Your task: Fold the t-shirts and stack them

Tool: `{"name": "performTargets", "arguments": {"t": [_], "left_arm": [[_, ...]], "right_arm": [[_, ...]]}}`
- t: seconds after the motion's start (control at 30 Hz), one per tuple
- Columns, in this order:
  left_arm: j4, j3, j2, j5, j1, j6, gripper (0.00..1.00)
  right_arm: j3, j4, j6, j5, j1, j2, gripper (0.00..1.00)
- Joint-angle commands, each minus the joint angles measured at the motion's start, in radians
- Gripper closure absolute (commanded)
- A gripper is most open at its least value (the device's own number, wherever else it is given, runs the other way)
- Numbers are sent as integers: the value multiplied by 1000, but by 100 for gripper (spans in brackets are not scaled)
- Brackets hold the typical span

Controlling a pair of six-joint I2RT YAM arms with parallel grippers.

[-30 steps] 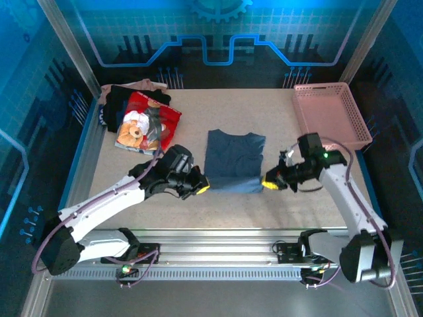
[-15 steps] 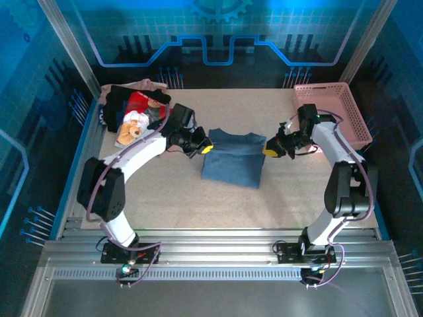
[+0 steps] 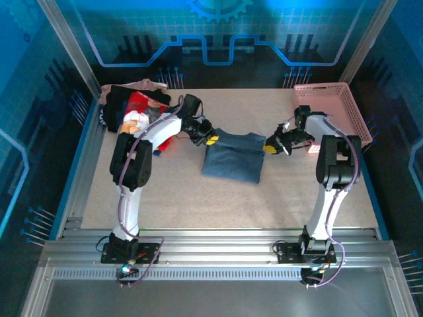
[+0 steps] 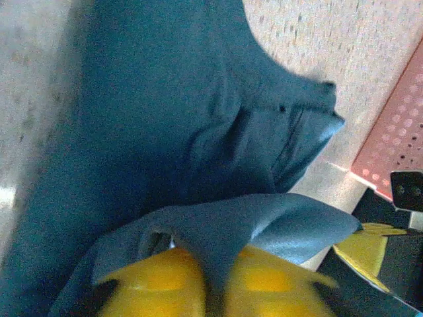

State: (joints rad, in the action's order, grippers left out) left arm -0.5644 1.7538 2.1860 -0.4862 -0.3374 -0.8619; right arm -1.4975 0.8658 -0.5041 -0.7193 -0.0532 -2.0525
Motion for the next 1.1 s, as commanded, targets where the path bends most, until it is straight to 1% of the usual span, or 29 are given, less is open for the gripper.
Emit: {"name": "performTargets", "arguments": {"t": [0.0,0.03,0.1,0.13,0.17,0.23,0.33,0.4,0.53,0.6,0.67,0.7,0.77,0.8,0.9,0.97,1.07], "left_arm": [[-24,104,51,4,46,-16,60],[-2,137,56,-3,54,-35,50],[9,214,51,5,67,-50,40],[-1,255,38,13,73,-53,39],[-2,280,14,21,79,-54,38],[2,281,-66,59,87,-48,34],[33,193,-223,109,87,-5,30],[35,103,-328,146,87,44,29],[37,-140,-522,202,93,128,27],[64,-287,-606,210,96,155,23],[81,-405,-654,192,106,172,23],[68,-449,-670,193,112,188,23],[41,-524,-700,234,127,219,23],[42,-567,-717,265,139,233,22],[72,-643,-733,286,192,258,20],[57,-632,-704,307,230,281,18],[-6,-541,-612,349,280,339,19]], "right_arm": [[-132,-91,-109,-28,-38,-68,69],[-189,-102,-135,-29,-43,-80,58],[-319,-87,-148,-39,-46,-86,44],[-389,-55,-131,-26,-46,-81,38],[-460,-17,-108,-12,-45,-69,35],[-529,37,-54,-2,-42,-23,32],[-515,102,34,17,-36,95,30],[-412,89,76,17,-31,204,27],[-97,26,144,26,-9,448,20],[51,-12,145,31,2,542,19],[227,-86,116,27,19,629,17],[287,-111,107,28,31,657,16],[385,-141,101,49,76,689,15],[418,-144,102,78,114,698,15],[501,-187,77,174,230,710,11],[546,-251,27,179,271,698,11],[559,-308,-18,209,329,656,10]]}}
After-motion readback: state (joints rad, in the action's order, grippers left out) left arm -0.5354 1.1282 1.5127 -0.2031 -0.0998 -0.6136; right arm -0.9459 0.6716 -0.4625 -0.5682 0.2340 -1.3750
